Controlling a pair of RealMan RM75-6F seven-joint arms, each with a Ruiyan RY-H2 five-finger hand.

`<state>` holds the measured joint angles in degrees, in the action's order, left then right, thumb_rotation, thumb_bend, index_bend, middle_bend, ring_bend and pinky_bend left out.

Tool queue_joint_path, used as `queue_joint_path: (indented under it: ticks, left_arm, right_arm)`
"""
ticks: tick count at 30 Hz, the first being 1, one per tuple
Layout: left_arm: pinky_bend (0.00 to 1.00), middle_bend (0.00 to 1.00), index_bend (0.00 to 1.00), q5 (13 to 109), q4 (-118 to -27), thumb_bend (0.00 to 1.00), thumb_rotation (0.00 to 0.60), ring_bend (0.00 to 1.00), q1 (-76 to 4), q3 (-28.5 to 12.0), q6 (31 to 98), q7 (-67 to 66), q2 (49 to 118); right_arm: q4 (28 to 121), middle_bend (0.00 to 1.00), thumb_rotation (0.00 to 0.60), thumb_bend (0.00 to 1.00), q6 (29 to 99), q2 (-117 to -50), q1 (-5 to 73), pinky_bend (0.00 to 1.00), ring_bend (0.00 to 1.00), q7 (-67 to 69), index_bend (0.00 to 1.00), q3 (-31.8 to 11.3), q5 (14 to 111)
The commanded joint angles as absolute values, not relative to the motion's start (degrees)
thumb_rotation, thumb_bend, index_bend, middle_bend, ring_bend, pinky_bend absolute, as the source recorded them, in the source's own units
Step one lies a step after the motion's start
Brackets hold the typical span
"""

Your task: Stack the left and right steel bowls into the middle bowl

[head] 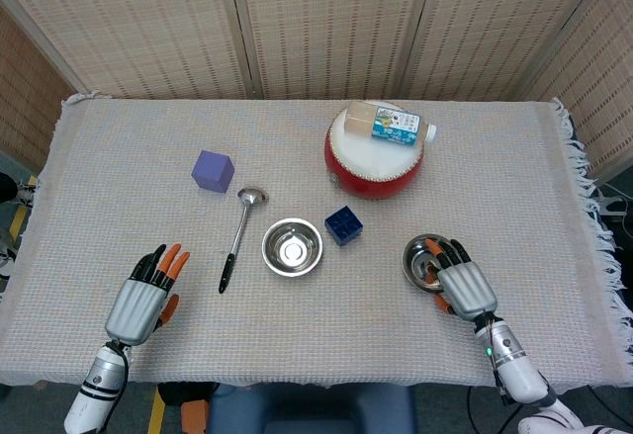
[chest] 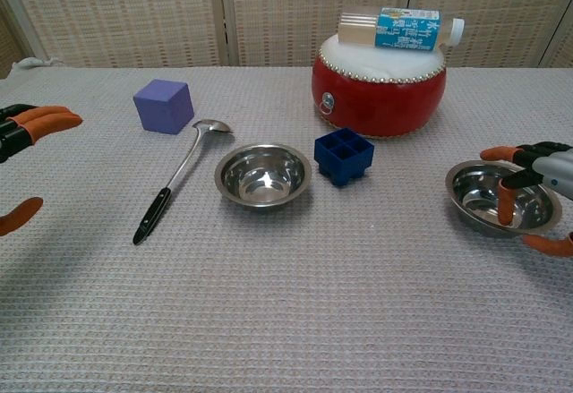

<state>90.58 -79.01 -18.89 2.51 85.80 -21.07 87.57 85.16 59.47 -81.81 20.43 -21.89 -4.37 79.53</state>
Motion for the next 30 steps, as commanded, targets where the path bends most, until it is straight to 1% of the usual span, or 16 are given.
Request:
queue_joint_path:
  ticks: [1, 6, 8, 12, 16, 20, 22, 25, 28, 30]
  left_arm:
    - [0.17, 0.00, 0.00, 90.8, -78.8, 0.44, 0.600, 0.00, -18.9, 2.1, 85.5, -21.6, 87.3]
    - [0.17, 0.00, 0.00, 91.2, -77.8, 0.44, 0.600, 0.00, -18.6, 1.3, 85.6, -22.2, 87.3]
    - [0.17, 0.00, 0.00, 91.1, -77.5, 0.44, 0.600, 0.00, -18.3, 1.1, 85.8, -21.9, 87.2]
    - [0.17, 0.00, 0.00, 91.0, -77.0, 0.44, 0.600, 0.00, -17.7, 0.5, 86.4, -21.8, 87.0]
    - [0.17, 0.00, 0.00, 91.1, -77.2, 0.44, 0.600, 0.00, -17.1, 0.0, 87.2, -21.4, 86.7]
    - [0.17, 0.00, 0.00, 91.5, -77.8, 0.44, 0.600, 0.00, -16.8, -0.5, 87.8, -21.0, 85.9]
    - [0.17, 0.00, 0.00, 91.6, -78.2, 0.44, 0.600, 0.00, -16.6, -0.7, 88.0, -20.7, 85.5]
    - [0.17, 0.00, 0.00, 91.8, -78.7, 0.44, 0.600, 0.00, -16.2, -1.0, 88.6, -20.5, 84.9]
    - [0.17, 0.00, 0.00, 91.8, -79.2, 0.44, 0.600, 0.00, -15.6, -1.2, 89.3, -20.2, 84.2]
    - [0.17, 0.00, 0.00, 91.6, -79.6, 0.44, 0.600, 0.00, -15.3, -1.6, 89.7, -20.0, 83.6]
  right_arm:
    - [83.8, 0.00, 0.600, 0.29, 59.5, -83.3, 21.2, 0.00, 0.00, -21.8, 0.53, -4.6, 79.1]
    - [82.9, 0.00, 0.600, 0.30, 60.7, -84.6, 21.4, 0.00, 0.00, -21.6, 0.58, -4.5, 79.1]
    - [83.0, 0.00, 0.600, 0.31, 62.4, -85.1, 21.3, 0.00, 0.00, -20.4, 0.62, -4.5, 80.3]
    - [83.1, 0.04, 0.600, 0.38, 66.7, -85.8, 20.8, 0.00, 0.00, -18.8, 0.70, -4.2, 83.7]
    - [85.3, 0.06, 0.600, 0.40, 71.0, -85.2, 20.4, 0.01, 0.00, -17.8, 0.72, -4.5, 86.9]
    - [88.5, 0.08, 0.600, 0.41, 75.0, -84.9, 21.1, 0.03, 0.00, -17.6, 0.74, -5.3, 91.1]
    - [90.0, 0.08, 0.600, 0.41, 74.6, -85.1, 22.3, 0.03, 0.00, -18.7, 0.74, -6.2, 91.8]
    - [92.3, 0.08, 0.600, 0.41, 71.4, -86.3, 25.4, 0.03, 0.00, -21.4, 0.74, -8.5, 90.7]
    - [92.9, 0.08, 0.600, 0.41, 66.8, -89.1, 29.5, 0.03, 0.00, -24.0, 0.73, -11.1, 88.1]
    - [91.5, 0.08, 0.600, 0.41, 63.8, -92.0, 32.4, 0.03, 0.00, -25.6, 0.73, -12.8, 86.3]
